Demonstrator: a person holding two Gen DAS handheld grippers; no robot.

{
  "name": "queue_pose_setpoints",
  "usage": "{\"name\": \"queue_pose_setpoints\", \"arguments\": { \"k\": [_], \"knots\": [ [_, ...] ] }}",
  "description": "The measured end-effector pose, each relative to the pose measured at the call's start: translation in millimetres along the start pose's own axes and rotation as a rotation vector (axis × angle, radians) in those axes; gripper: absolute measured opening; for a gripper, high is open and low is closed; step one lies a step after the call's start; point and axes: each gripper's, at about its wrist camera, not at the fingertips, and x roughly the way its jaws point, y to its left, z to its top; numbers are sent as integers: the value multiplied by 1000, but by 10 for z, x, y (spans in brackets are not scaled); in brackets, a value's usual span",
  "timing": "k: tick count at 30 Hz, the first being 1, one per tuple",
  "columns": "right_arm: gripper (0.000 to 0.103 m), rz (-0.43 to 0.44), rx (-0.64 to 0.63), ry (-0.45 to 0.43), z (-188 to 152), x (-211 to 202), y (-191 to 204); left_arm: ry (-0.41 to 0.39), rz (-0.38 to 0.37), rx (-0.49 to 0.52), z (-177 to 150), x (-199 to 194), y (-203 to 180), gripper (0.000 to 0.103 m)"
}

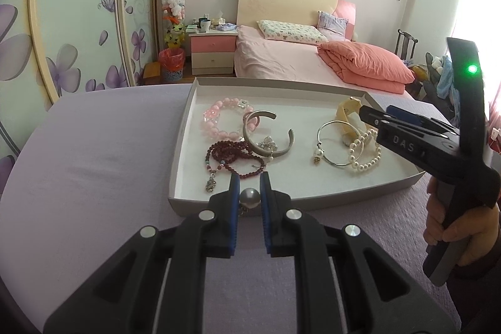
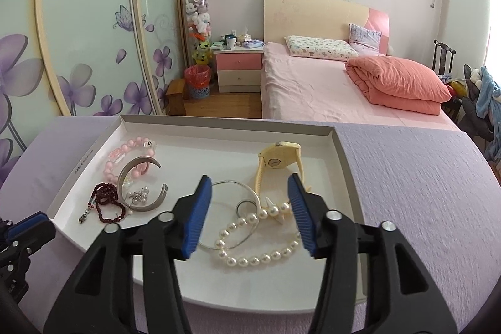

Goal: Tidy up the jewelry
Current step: 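Place the stud in the tray with left tool while right tool drops the ring there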

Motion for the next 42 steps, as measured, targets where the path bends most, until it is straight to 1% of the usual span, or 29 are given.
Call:
{"name": "queue_pose_setpoints", "arguments": {
  "k": [3,10,17,24,27,34,42],
  "knots": [
    [56,-1,-3,-5,-15,-37,-12,5,-3,1,7,30,-27,13],
    [67,5,0,-13,-87,-109,-32,10,-15,0,51,93,-63,13],
    [73,5,23,0,-162,-167,-165,4,-30,-1,281,310,-135,13],
    [74,-2,23,14,-238,-190,-233,1,-76,-3,496,577,-287,13],
    [77,-4,33,-1,-285,-207,-254,5,-91,-17,535,674,-331,13],
    [78,-8,-7,-24,-329,-210,-186,18,-78,1,547,808,-401,13],
    [78,4,-2,-19,-370,-202,-213,17,-48,-3,543,839,-393,13]
  ]
}}
